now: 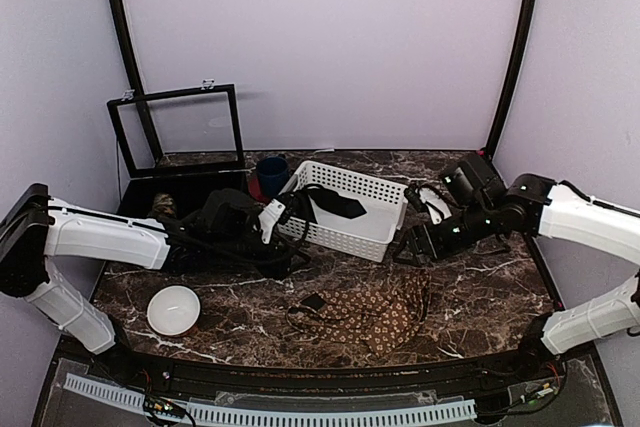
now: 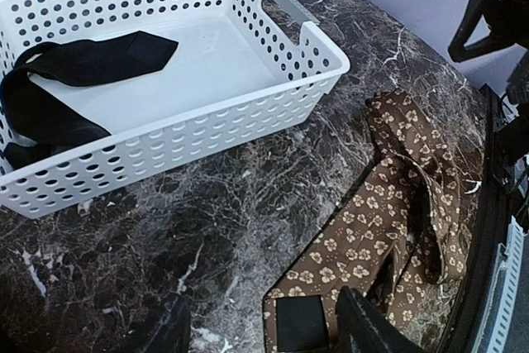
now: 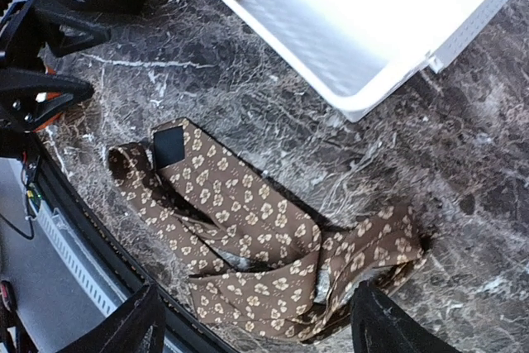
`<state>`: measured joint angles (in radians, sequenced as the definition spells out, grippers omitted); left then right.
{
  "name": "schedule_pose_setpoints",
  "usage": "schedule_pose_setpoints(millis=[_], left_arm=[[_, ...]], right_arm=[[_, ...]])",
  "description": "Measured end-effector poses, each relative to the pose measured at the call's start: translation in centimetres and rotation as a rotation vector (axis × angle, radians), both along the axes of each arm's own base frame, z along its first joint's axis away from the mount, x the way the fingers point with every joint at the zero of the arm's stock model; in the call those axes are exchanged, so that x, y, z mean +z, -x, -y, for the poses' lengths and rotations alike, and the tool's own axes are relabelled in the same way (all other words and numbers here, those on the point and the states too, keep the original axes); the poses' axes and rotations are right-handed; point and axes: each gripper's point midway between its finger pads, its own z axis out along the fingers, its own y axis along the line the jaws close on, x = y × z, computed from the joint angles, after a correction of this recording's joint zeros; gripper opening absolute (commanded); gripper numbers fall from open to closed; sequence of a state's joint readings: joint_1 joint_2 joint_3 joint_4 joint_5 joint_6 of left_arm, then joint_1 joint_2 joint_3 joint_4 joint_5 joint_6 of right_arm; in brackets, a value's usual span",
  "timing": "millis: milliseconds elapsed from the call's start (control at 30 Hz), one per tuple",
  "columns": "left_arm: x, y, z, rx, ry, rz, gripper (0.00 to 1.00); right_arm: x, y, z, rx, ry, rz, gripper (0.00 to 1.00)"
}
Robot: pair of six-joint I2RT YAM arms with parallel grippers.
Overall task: Roll the ties
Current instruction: Place the tie at the center of the board, then flatten out the tie at the center of the board.
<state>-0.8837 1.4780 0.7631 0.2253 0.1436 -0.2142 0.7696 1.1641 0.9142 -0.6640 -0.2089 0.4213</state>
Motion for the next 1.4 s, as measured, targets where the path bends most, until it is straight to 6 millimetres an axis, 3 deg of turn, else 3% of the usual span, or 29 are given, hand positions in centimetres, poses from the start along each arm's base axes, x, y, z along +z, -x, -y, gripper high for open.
schedule_pose_setpoints(millis=[133, 233, 400, 567, 767, 1000, 1133, 1267, 1400], left_arm=[[-0.7, 0.7, 0.5, -0.024, -0.005, -0.024, 0.54], [-2.2, 1.8, 0.9, -0.051, -0.029, -0.067, 0.48], [-5.5, 4.3, 0.0, -0.070, -0.056, -0.172, 0.43], [-7.9, 6.6, -2.8, -0.031, -0.079, -0.257, 0.43], [-5.5, 6.7, -3.8, 0.011, -0.008, -0.221, 0.45], [-3.1, 5.8, -4.2, 0.056, 0.037, -0.161, 0.48], [-1.4, 5.3, -4.5, 0.080, 0.071, -0.118, 0.48], [0.4, 4.8, -4.9, 0.106, 0.107, -0.075, 0.47], [0.9, 4.5, -5.1, 0.113, 0.112, -0.052, 0.46]], right_arm=[[0.1, -1.7, -0.9, 0.021, 0.059, 0.034, 0.66], [-0.9, -1.5, -2.9, 0.094, 0.071, 0.034, 0.63], [-4.3, -0.6, -8.2, 0.251, 0.123, 0.018, 0.55], [-8.0, 0.1, -12.0, 0.371, 0.197, 0.033, 0.50], [-10.1, -0.2, -14.9, 0.440, 0.252, 0.095, 0.53], [-12.9, 0.5, -16.0, 0.509, 0.326, 0.116, 0.54], [-13.4, 0.7, -16.7, 0.540, 0.347, 0.141, 0.34], [-13.6, 0.6, -17.0, 0.540, 0.375, 0.165, 0.01], [-13.3, -0.1, -16.6, 0.504, 0.393, 0.171, 0.00]])
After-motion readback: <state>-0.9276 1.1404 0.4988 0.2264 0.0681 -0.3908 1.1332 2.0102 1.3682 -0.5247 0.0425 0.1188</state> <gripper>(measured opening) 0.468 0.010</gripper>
